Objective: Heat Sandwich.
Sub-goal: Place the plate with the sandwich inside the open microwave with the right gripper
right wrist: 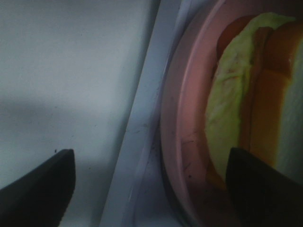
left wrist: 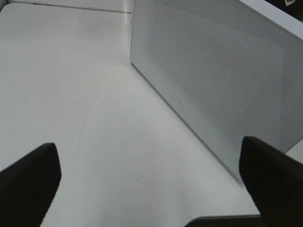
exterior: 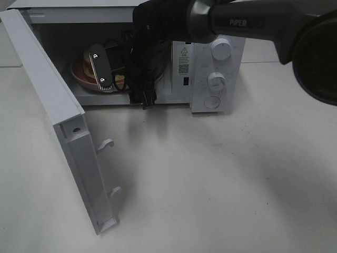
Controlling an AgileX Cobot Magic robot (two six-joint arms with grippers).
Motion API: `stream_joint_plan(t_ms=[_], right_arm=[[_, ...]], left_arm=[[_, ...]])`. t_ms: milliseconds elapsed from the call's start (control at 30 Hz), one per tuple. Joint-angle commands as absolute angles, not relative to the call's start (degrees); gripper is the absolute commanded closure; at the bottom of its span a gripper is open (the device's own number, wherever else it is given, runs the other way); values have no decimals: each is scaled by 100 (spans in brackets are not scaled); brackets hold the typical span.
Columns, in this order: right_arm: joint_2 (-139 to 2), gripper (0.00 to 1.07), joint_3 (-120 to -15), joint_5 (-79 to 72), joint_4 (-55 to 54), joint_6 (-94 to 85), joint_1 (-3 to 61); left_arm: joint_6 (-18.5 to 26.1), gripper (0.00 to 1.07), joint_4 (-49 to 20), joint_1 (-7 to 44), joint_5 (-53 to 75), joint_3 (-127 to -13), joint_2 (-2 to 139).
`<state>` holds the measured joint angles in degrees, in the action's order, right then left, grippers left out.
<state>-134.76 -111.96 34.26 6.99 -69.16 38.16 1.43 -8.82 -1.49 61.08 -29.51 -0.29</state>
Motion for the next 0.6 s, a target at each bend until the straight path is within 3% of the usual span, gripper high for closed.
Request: stream_joint_plan(t_ms=[33, 600], right_arm=[[-13230, 23, -10898, 3323, 682, -6864, 3770], [-11660, 27, -8663, 2613, 688, -6641, 3770]], left_arm=[[132, 10, -888, -138, 6096, -2939, -69], [132, 10, -888, -138, 6096, -2939, -69]])
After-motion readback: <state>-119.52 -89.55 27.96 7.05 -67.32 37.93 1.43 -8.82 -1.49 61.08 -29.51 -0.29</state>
